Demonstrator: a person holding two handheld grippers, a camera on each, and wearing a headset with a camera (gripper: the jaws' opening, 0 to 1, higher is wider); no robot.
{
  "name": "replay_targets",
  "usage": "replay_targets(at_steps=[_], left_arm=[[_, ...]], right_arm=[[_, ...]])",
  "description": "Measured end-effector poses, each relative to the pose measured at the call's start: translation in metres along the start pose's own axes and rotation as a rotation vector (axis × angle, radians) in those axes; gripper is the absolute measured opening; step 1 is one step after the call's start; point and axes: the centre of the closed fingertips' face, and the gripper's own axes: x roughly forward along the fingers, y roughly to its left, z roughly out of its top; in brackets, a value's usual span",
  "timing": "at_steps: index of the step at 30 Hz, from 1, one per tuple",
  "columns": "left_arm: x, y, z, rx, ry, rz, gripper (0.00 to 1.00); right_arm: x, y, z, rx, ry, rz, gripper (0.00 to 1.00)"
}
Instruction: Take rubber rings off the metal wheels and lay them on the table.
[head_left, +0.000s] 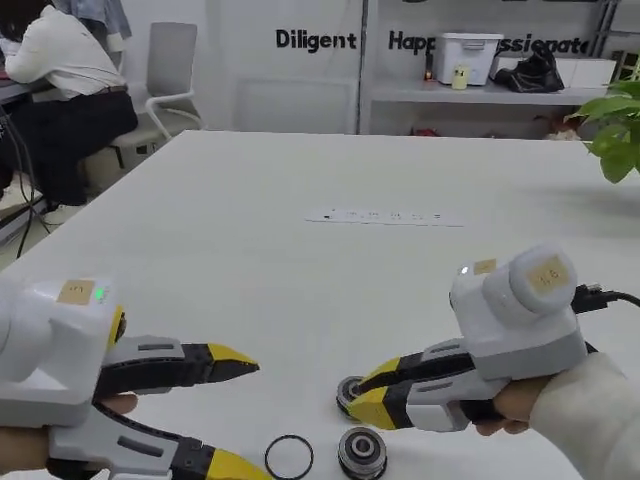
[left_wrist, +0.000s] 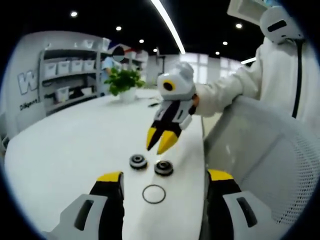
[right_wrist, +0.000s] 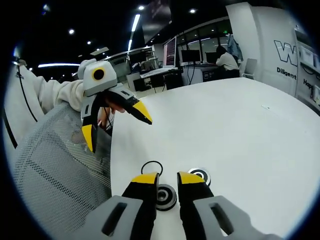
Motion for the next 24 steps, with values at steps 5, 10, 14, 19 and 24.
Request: replay_targets(at_steps=[5, 10, 14, 19, 24], left_arm=[[0.004, 0.002, 0.024, 0.031, -0.035, -0.016, 0.66], [0.018, 0.005, 0.047, 0.083, -0.045, -0.027, 0.65], [0.032, 0.008, 0.053, 0.108, -0.039, -0.031, 0.63], [0.051, 0.008, 0.041, 0.096, 0.024, -0.071, 0.6], [0.063, 0.011, 0.031, 0.085, 0.045, -0.077, 0.56]], right_arm=[[-0.008, -0.005, 0.002, 0.008, -0.027, -0.004, 0.13], [-0.014, -0.011, -0.005, 0.015, -0.016, -0.016, 0.13], [-0.016, -0.013, -0.01, 0.029, -0.005, -0.02, 0.14], [-0.013, -0.011, -0.023, 0.032, 0.033, -0.004, 0.15], [-0.011, -0.008, -0.029, 0.035, 0.052, 0.016, 0.16]])
